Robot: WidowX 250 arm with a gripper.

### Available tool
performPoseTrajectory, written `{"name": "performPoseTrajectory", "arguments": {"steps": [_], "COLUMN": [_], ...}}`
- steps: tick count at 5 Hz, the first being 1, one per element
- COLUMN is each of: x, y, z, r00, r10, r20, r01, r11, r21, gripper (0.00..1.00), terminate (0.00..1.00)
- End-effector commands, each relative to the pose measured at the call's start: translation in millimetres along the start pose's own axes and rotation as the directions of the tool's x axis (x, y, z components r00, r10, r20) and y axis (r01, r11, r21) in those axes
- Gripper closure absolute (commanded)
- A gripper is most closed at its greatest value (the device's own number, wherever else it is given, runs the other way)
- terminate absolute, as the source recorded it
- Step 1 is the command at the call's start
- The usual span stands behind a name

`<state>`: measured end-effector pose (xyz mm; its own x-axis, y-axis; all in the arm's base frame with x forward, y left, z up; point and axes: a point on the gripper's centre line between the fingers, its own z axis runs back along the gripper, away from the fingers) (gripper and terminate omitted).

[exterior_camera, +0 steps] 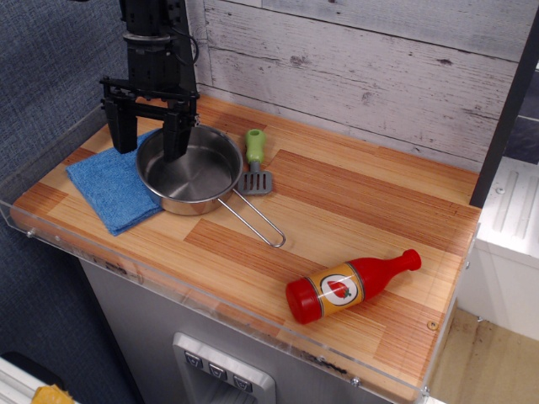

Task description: Place the silver pot on the blue towel.

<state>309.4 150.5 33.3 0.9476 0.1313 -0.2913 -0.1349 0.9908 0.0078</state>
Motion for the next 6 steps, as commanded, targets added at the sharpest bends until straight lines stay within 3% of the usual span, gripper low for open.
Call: {"name": "performPoseTrajectory", "arguments": {"steps": [1,2,4,5,6], "x": [-7,-9,-14,-12,-12], "y": [-8,-14,-54,-77,-87], "z": [40,65,122,130,137], "r00": [0.992,0.981,0.945,0.923,0.914], "r10": [-0.012,-0.015,-0.161,-0.251,-0.278], "r20": [0.128,0.193,0.285,0.293,0.295], "r01": [0.010,0.014,0.125,0.203,0.231], "r11": [1.000,1.000,0.982,0.962,0.955], "r21": [0.012,0.007,0.141,0.183,0.184], "gripper": [0.00,0.00,0.00,0.00,0.00], "terminate": [0.00,0.00,0.00,0.00,0.00]}}
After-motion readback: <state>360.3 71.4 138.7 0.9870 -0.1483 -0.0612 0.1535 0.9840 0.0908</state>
